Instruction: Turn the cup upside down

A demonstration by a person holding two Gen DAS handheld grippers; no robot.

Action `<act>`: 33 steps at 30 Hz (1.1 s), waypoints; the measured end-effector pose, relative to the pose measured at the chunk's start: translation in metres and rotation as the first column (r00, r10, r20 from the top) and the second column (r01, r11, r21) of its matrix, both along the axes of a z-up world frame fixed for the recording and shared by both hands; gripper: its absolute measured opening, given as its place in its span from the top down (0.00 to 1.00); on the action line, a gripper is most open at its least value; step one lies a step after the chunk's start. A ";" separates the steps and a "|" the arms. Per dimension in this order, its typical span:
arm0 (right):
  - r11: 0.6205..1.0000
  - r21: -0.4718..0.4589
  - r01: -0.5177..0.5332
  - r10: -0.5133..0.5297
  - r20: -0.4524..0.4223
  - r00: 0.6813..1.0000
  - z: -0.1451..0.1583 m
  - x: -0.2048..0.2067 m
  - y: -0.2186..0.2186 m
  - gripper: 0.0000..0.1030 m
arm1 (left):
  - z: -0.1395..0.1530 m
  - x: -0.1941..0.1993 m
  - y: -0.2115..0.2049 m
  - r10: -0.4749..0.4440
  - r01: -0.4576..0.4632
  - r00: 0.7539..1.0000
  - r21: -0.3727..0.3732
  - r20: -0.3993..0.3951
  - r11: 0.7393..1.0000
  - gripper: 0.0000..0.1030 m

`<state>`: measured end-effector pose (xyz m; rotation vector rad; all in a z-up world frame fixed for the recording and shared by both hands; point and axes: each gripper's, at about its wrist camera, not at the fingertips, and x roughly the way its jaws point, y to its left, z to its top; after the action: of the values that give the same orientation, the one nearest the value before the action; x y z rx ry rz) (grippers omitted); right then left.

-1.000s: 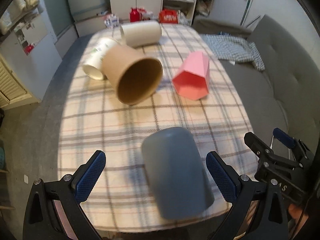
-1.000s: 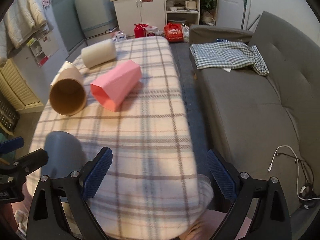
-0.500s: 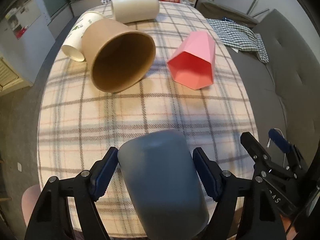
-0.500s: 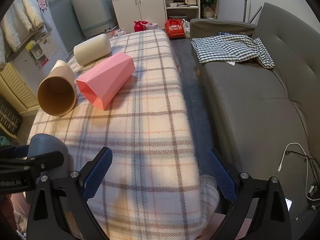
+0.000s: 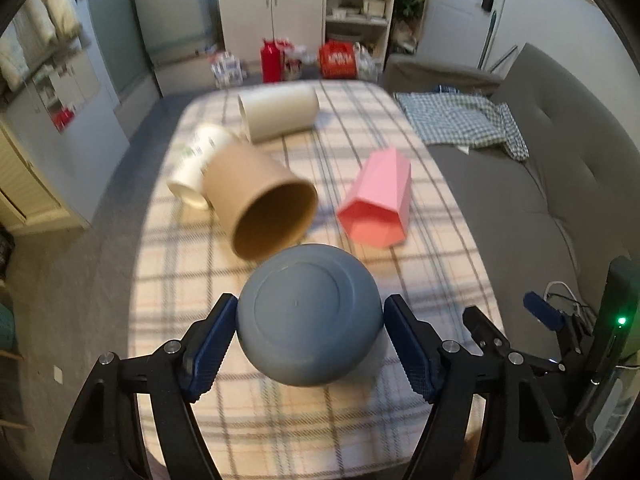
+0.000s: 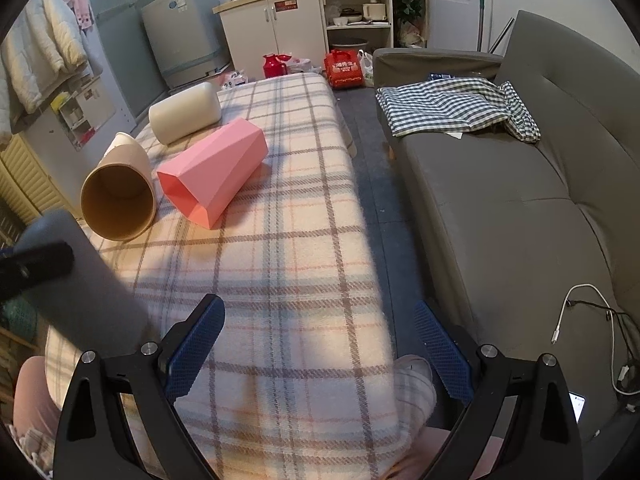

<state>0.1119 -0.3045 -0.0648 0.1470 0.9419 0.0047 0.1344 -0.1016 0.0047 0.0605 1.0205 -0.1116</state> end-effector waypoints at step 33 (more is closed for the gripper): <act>1.000 0.001 -0.030 0.030 0.050 0.998 0.006 -0.006 0.007 0.07 | -0.005 -0.013 -0.015 -0.060 0.057 0.992 0.024 0.112 0.998 0.24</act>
<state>0.1059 -0.2976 -0.0586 0.1334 0.8944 0.0367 0.1210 -0.1163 -0.0003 0.1145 0.9079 -0.1496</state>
